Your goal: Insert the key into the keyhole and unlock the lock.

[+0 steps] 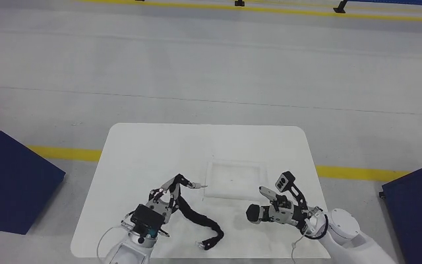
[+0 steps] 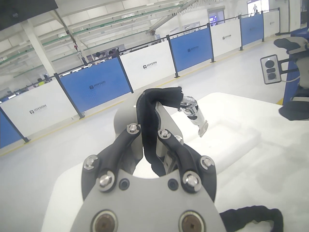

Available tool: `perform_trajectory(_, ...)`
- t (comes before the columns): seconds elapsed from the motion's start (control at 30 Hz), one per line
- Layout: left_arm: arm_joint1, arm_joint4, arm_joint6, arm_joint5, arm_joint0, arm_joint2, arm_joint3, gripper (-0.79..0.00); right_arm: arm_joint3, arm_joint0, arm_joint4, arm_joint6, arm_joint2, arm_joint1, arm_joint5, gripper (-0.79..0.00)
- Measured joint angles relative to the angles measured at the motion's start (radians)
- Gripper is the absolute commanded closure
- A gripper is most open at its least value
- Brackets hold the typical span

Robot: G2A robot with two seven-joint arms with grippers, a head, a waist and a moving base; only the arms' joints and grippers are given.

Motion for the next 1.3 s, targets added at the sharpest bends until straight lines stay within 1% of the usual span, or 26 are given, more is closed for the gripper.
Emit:
perform_trajectory(0.13, 0.008, 0.012, -0.065, -0.082, -0.097, -0.074, -0.051, 0.000, 0.000, 0.000, 0.000, 0.000, 0.000, 0.000, 0.000, -0.785)
perform_trajectory(0.23, 0.009, -0.014, -0.106, -0.131, -0.199, -0.112, -0.056, 0.000, 0.000, 0.000, 0.000, 0.000, 0.000, 0.000, 0.000, -0.785)
perform_trajectory(0.27, 0.010, -0.009, -0.121, -0.146, -0.244, -0.119, -0.049, 0.000, 0.000, 0.000, 0.000, 0.000, 0.000, 0.000, 0.000, -0.785)
perform_trajectory(0.33, 0.009, -0.004, -0.135, -0.164, -0.310, -0.123, -0.032, 0.000, 0.000, 0.000, 0.000, 0.000, 0.000, 0.000, 0.000, -0.785)
perform_trajectory(0.37, 0.008, -0.002, -0.141, -0.175, -0.352, -0.120, -0.015, 0.000, 0.000, 0.000, 0.000, 0.000, 0.000, 0.000, 0.000, -0.785)
perform_trajectory(0.47, 0.005, 0.015, -0.155, -0.204, -0.446, -0.102, 0.040, 0.000, 0.000, 0.000, 0.000, 0.000, 0.000, 0.000, 0.000, -0.785)
perform_trajectory(0.6, 0.001, 0.039, -0.159, -0.218, -0.526, -0.073, 0.107, 0.000, 0.000, 0.000, 0.000, 0.000, 0.000, 0.000, 0.000, -0.785)
perform_trajectory(0.67, 0.000, 0.059, -0.161, -0.216, -0.539, -0.060, 0.144, 0.000, 0.000, 0.000, 0.000, 0.000, 0.000, 0.000, 0.000, -0.785)
perform_trajectory(0.73, 0.001, 0.082, -0.162, -0.210, -0.530, -0.053, 0.176, 0.000, 0.000, 0.000, 0.000, 0.000, 0.000, 0.000, 0.000, -0.785)
perform_trajectory(0.9, 0.005, 0.115, -0.166, -0.189, -0.445, -0.055, 0.275, 0.000, 0.000, 0.000, 0.000, 0.000, 0.000, 0.000, 0.000, -0.785)
perform_trajectory(1.07, 0.006, 0.114, -0.188, -0.213, -0.375, -0.036, 0.373, 0.000, 0.000, 0.000, 0.000, 0.000, 0.000, 0.000, 0.000, -0.785)
perform_trajectory(1.2, 0.001, 0.109, -0.214, -0.243, -0.372, 0.001, 0.452, 0.000, 0.000, 0.000, 0.000, 0.000, 0.000, 0.000, 0.000, -0.785)
perform_trajectory(1.3, -0.005, 0.113, -0.226, -0.244, -0.400, 0.032, 0.515, 0.000, 0.000, 0.000, 0.000, 0.000, 0.000, 0.000, 0.000, -0.785)
